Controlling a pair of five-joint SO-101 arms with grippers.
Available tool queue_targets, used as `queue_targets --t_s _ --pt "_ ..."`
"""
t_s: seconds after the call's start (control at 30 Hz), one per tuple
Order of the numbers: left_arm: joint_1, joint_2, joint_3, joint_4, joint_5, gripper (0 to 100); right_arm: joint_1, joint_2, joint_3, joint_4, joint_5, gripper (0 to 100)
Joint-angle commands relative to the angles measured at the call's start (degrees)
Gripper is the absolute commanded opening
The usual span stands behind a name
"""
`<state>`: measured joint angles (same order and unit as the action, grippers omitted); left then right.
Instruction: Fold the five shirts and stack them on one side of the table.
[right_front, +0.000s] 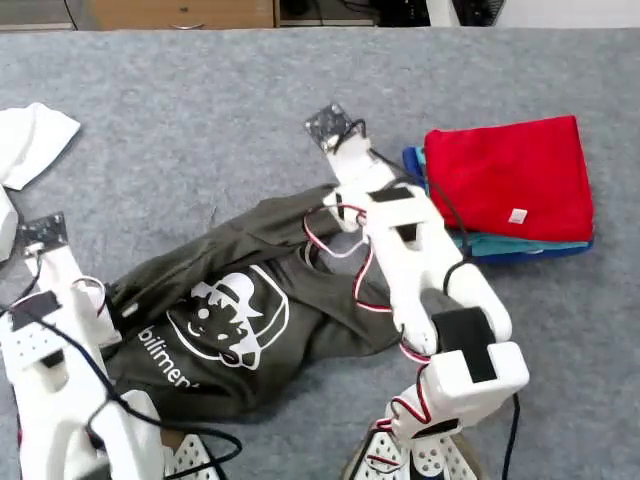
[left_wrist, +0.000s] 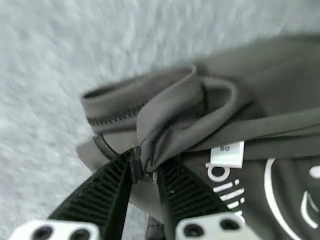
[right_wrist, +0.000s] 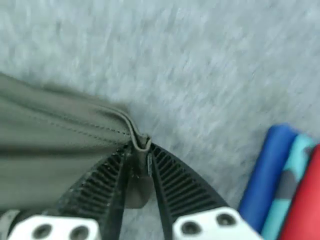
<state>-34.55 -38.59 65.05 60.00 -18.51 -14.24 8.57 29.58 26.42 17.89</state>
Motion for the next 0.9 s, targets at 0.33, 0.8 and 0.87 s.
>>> queue_targets --t_s 0.33,0.8,0.87 --pt "-4.3 4.2 -32.1 29.9 4.0 21 0.6 1.6 -3.6 0.3 3.4 0.2" --pt "-7.5 30.7 -58.5 40.3 7.4 21 1.0 1.8 -3.6 0.1 8.0 0.2" --pt "-7.4 33.8 -62.0 40.4 5.8 21 1.1 1.8 -3.6 0.1 8.8 0.2"
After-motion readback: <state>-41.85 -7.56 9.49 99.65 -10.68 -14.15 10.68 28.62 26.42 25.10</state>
